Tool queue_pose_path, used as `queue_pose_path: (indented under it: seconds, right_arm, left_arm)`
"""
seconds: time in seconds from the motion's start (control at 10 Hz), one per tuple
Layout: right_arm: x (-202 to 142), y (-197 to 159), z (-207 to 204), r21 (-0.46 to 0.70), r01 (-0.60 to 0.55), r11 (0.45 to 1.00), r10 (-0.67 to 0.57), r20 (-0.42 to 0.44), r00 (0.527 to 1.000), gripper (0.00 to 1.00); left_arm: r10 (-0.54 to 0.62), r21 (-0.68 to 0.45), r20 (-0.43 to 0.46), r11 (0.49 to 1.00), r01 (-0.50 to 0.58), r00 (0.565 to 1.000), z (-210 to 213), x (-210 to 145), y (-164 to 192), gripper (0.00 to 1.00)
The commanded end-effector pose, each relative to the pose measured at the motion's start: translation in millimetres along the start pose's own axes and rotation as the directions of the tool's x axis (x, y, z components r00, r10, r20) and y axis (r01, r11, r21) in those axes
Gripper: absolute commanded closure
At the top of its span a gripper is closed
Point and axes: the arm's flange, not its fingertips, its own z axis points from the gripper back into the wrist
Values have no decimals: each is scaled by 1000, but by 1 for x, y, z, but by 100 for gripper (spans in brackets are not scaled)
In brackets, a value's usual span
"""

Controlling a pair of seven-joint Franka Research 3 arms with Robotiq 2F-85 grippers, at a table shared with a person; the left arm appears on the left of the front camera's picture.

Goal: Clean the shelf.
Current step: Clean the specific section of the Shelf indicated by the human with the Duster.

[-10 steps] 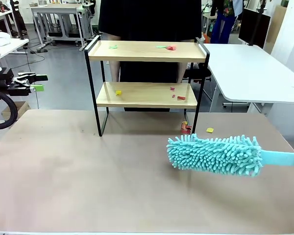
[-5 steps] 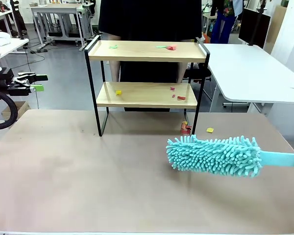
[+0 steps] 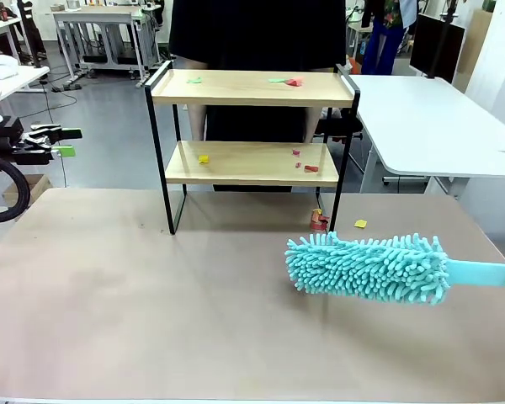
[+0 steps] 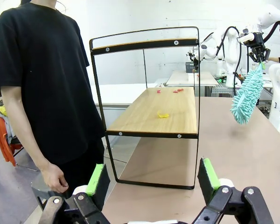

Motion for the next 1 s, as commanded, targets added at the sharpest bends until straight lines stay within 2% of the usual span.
queue_pose_path:
  seconds: [0.0,0.9]
  right_arm:
    - [2,1,0,12,-1,1000,1,8,1000,87]
    - [2,1,0,12,-1,1000,1,8,1000,87]
  left_arm:
    - [-12,-5,-7,1000,12,1000,0,2,-2,0]
    - [-12,-5,-7,1000,12,1000,0,2,-2,0]
